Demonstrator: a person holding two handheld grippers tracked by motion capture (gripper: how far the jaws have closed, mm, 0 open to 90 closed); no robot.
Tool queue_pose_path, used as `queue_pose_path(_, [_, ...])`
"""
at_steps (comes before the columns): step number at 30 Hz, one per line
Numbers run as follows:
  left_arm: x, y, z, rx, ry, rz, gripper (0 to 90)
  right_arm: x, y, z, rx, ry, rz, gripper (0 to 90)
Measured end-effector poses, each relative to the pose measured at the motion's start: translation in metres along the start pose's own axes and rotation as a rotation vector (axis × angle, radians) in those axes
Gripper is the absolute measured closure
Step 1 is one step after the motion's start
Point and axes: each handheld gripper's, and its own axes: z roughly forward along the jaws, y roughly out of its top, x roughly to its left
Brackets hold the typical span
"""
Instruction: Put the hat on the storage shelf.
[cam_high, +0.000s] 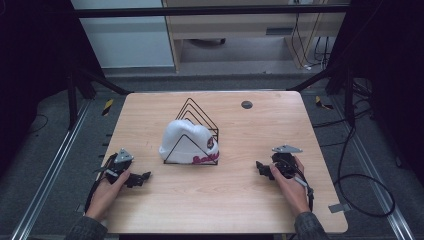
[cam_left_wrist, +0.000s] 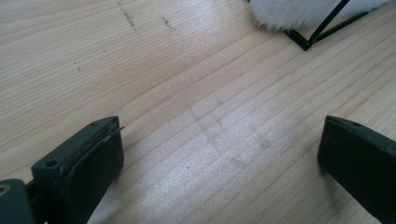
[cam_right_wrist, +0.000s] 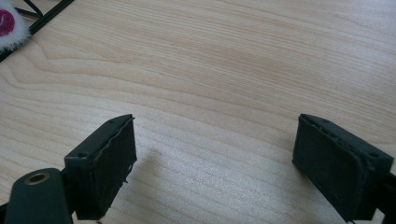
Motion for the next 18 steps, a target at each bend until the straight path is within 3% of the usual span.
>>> queue_pose_path(6, [0.0, 0.0, 0.0, 0.0, 0.0, 0.0, 0.0, 0.002, 0.0, 0.0, -0.001, -0.007, 0.0, 13.4])
queue_pose_path(11, [0.0, 0.0, 0.0, 0.0, 0.001, 0.003, 0.0, 0.009, 0.0, 0.003, 0.019, -0.055, -0.049, 12.8])
queue_pose_path(18, [-0.001, -0.001, -0.001, 0.0, 0.006, -0.01, 0.0, 0.016, -0.005, -0.001, 0.015, -0.076, -0.035, 12.9])
